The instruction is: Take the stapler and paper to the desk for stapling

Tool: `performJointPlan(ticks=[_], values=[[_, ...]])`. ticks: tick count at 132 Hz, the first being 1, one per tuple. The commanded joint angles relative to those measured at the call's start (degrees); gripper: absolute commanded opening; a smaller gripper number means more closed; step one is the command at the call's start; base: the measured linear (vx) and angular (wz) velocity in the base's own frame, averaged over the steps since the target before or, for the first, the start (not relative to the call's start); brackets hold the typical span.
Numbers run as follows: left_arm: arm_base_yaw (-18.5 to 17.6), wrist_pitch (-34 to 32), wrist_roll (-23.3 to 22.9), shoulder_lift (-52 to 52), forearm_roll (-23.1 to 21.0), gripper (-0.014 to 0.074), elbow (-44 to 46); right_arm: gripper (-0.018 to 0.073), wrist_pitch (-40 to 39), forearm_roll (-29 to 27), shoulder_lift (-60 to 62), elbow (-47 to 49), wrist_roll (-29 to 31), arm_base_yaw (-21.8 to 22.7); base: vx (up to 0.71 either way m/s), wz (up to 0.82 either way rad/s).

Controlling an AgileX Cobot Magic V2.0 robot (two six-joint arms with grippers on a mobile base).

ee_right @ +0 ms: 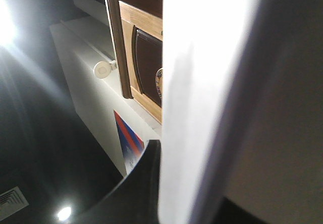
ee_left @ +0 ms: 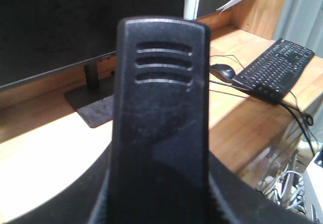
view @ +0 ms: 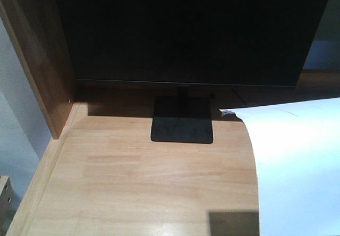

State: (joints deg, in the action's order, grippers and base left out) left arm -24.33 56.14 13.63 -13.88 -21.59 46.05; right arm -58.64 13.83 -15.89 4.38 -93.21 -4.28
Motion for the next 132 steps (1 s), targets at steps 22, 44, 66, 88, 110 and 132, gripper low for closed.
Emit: performJointPlan(ticks=[22, 44, 66, 88, 110, 132], values=[[-0.09, -6.31, -0.02, -1.0, -1.95, -0.0006, 1.53, -0.0007, -2.57, -0.16, -0.48, 1.51, 0.37, 0.44, 0.11, -0.01], [-0.09, -6.31, -0.02, -1.0, -1.95, -0.0006, 1.53, -0.0007, -2.57, -0.16, -0.48, 1.51, 0.37, 0.44, 0.08, -0.02], [-0.09, -6.31, -0.02, -1.0, -1.95, -0.0006, 1.53, -0.0006, -2.56, -0.16, -0.48, 1.51, 0.37, 0.44, 0.04, -0.03], [-0.09, -6.31, -0.02, -1.0, -1.95, -0.0006, 1.53, -0.0006, -2.56, -0.16, -0.48, 1.51, 0.37, 0.44, 0.0, -0.01], [-0.09, -6.31, -0.02, -1.0, -1.95, -0.0006, 1.53, -0.0006, -2.56, -0.16, -0.48, 1.51, 0.37, 0.44, 0.0, 0.0], [-0.09, -6.31, -0.02, -1.0, -1.95, -0.0006, 1.53, -0.0006, -2.56, -0.16, -0.48, 1.51, 0.37, 0.44, 0.0, 0.0]])
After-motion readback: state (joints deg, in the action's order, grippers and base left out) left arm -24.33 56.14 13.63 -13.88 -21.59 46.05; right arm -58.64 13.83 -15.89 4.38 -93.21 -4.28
